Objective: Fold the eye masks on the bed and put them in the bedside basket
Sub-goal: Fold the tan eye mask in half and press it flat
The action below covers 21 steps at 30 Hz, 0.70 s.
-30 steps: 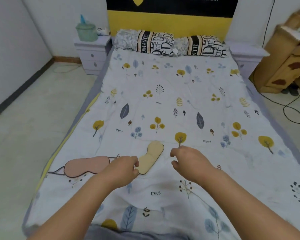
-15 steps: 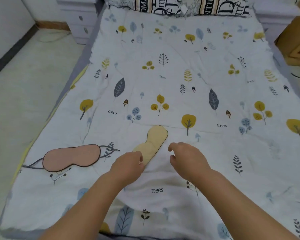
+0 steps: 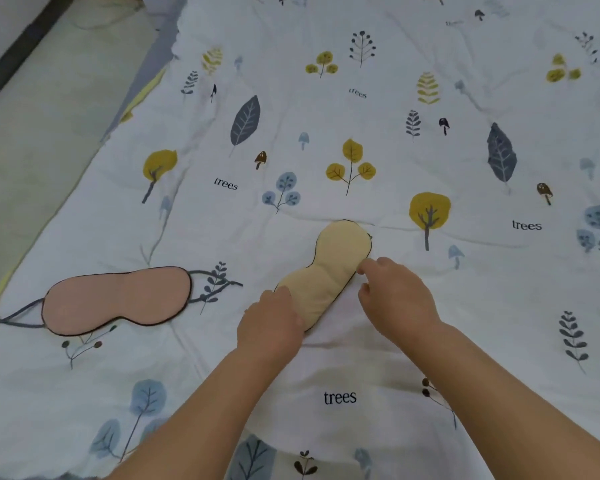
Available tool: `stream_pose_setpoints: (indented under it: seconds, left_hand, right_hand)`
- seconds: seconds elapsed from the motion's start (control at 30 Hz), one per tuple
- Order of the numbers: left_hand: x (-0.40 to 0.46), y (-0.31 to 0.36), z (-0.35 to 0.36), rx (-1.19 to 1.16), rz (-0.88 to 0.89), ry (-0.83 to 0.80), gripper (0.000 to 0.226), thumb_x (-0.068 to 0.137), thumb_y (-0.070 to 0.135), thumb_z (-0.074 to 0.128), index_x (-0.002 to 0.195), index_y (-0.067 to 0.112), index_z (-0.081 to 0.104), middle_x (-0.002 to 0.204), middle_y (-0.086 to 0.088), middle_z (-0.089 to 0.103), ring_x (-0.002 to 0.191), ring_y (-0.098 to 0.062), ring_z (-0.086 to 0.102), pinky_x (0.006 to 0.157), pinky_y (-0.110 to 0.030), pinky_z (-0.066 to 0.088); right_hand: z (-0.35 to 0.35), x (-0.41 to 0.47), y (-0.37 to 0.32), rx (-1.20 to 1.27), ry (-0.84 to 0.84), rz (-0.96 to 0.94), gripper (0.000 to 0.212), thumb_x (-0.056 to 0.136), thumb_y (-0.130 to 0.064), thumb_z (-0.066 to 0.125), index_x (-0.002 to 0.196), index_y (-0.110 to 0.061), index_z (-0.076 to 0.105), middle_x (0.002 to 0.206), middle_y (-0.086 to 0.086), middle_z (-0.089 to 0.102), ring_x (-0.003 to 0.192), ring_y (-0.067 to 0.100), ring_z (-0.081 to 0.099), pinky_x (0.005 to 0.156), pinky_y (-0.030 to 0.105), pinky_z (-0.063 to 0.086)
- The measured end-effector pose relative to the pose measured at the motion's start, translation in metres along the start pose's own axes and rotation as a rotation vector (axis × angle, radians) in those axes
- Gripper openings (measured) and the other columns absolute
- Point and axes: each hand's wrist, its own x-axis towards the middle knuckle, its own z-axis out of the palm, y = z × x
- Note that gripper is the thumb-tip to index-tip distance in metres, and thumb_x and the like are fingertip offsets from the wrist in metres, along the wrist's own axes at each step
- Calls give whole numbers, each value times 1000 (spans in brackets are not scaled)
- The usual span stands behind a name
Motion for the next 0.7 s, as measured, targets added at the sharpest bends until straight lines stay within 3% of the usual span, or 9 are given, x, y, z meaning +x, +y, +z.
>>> stream_pose_setpoints:
  seconds: [0.17, 0.3, 0.43, 0.53, 0.7]
  left_hand:
    - [13, 3, 28, 80, -63, 96, 34, 90, 20, 35, 122, 8, 34, 116, -13, 44, 90, -29, 47, 65, -34, 37]
    - [21, 4, 48, 49, -138, 139, 51, 90, 34, 38, 132, 8, 25, 118, -16, 44, 106, -33, 48, 72, -37, 41]
    - [27, 2, 54, 76, -131, 206, 56, 91, 35, 38, 137, 9, 20, 119, -16, 46, 106, -33, 49, 83, -40, 42]
    - [28, -1, 54, 81, -143, 242, 51, 90, 23, 36, 137, 9, 22, 115, -15, 49, 103, -32, 50, 84, -41, 40]
    - [31, -4, 52, -6, -164, 234, 49, 91, 13, 37, 138, 11, 24, 120, -14, 47, 107, -33, 50, 89, -40, 39]
  right_hand:
    - [23, 34, 12, -45, 60, 5, 33, 90, -8, 41, 124, -10, 44, 112, 14, 51, 97, 31, 51, 68, 34, 37]
    - [40, 62, 21, -41, 135, 46, 43, 92, -6, 39, 134, -10, 34, 118, 16, 48, 101, 33, 48, 70, 35, 34]
    - [48, 85, 26, 32, 134, 147, 57, 91, -4, 36, 144, -12, 19, 130, 16, 44, 113, 33, 45, 85, 41, 41]
    - [57, 96, 26, 71, 144, 209, 46, 94, -12, 36, 140, -9, 28, 132, 15, 44, 118, 33, 42, 89, 42, 38]
    - [63, 96, 21, 112, 197, 257, 29, 95, -20, 37, 115, -4, 49, 123, 16, 49, 114, 32, 42, 87, 41, 36]
